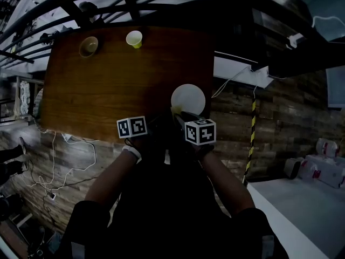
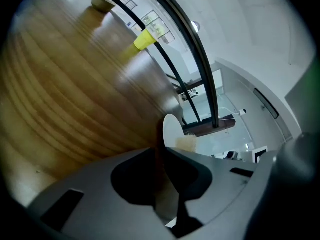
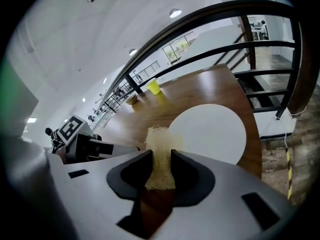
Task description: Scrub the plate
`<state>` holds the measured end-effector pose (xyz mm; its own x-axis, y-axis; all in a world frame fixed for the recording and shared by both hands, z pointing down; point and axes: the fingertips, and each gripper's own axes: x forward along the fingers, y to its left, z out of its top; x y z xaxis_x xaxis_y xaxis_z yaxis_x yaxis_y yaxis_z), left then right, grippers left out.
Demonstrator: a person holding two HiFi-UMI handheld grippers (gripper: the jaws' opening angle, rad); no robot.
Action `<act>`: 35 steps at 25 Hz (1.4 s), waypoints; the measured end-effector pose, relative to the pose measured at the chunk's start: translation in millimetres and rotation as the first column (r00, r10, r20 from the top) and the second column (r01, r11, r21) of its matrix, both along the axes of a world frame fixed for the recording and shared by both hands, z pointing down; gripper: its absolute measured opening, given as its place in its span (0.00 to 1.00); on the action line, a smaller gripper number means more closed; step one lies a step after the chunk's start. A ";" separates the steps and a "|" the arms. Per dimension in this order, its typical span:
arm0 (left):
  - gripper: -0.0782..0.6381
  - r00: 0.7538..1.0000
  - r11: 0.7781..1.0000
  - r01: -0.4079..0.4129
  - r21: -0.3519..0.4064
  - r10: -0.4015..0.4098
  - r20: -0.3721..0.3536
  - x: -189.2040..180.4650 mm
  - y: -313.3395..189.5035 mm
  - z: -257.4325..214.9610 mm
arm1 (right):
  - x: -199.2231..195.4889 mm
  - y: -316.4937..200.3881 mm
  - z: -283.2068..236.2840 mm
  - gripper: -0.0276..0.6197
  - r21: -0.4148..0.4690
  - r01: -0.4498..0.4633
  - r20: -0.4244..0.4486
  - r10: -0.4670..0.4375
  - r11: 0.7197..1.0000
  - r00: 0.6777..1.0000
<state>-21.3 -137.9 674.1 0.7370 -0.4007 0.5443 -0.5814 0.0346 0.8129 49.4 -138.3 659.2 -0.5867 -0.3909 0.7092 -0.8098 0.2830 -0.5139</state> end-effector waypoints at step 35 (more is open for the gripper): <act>0.20 0.913 0.640 -0.155 0.752 -0.198 0.356 -129.6 -63.9 -313.7 | 75.1 -15.5 -198.1 0.24 0.390 -0.235 0.155 0.188 0.891 0.970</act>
<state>-150.9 -201.8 360.4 0.5301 -0.8063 0.2625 -0.8426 -0.4662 0.2697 124.5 -153.8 461.1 -0.5231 -0.7521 0.4009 -0.8187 0.3127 -0.4817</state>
